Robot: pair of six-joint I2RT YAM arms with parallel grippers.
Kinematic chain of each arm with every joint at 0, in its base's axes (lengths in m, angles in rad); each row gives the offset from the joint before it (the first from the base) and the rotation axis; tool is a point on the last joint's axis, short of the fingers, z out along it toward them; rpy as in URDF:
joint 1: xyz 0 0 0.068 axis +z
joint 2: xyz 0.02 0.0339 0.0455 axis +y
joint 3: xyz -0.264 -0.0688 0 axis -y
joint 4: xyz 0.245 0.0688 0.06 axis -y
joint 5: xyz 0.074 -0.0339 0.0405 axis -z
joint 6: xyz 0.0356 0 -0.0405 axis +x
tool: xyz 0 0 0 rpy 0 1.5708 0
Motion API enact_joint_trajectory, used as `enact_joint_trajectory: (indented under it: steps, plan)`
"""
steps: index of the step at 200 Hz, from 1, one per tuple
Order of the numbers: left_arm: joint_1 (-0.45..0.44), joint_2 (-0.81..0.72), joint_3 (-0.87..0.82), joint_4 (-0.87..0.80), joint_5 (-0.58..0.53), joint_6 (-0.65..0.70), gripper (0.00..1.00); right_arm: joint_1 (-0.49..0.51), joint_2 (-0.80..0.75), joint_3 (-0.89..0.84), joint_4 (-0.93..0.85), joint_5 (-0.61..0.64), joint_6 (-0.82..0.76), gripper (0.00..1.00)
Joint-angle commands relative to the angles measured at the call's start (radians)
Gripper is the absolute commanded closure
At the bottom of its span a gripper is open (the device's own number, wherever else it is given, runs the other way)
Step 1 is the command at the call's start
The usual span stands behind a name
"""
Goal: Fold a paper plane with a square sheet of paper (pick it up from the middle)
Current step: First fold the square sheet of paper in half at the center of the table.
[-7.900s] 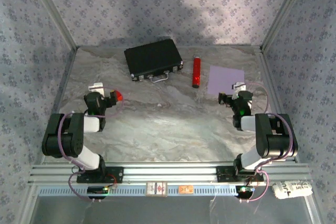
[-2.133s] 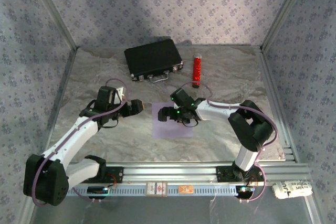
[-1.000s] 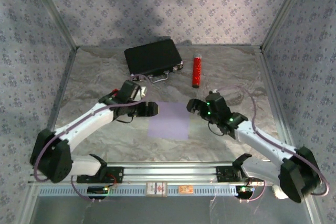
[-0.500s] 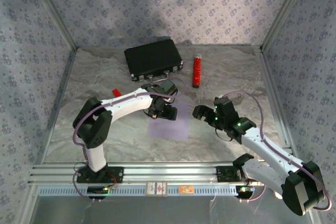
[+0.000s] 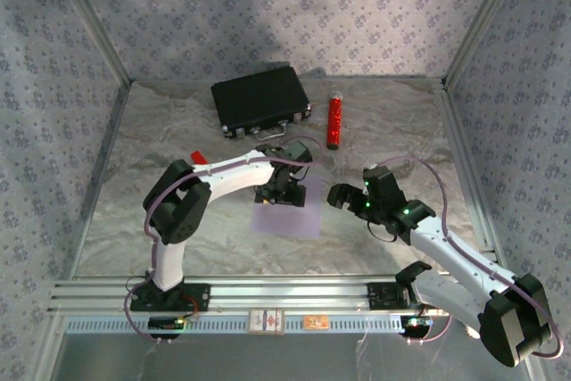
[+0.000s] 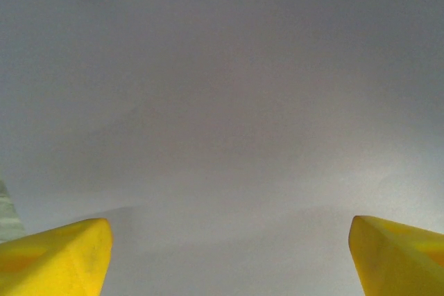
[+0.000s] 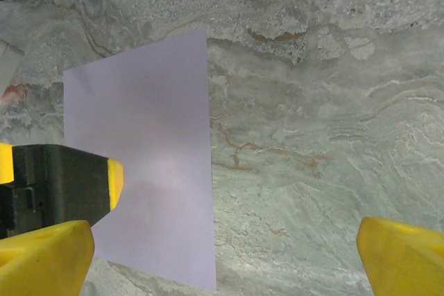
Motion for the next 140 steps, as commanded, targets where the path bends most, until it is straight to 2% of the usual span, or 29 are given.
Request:
enact_joint_trajectory:
  steps: [1, 18, 140]
  plan:
    - [-0.011, 0.023, 0.040, -0.029, -0.031, -0.054, 0.12, -0.009, 0.008, 0.012, -0.045, -0.013, -0.036, 0.01]
    - [-0.014, 0.036, 0.057, -0.042, -0.057, -0.075, 0.12, -0.011, 0.012, 0.013, -0.046, -0.015, -0.041, 0.01]
    - [-0.021, 0.098, 0.097, -0.067, -0.053, -0.044, 0.12, -0.010, 0.059, 0.048, -0.066, -0.041, -0.074, 0.01]
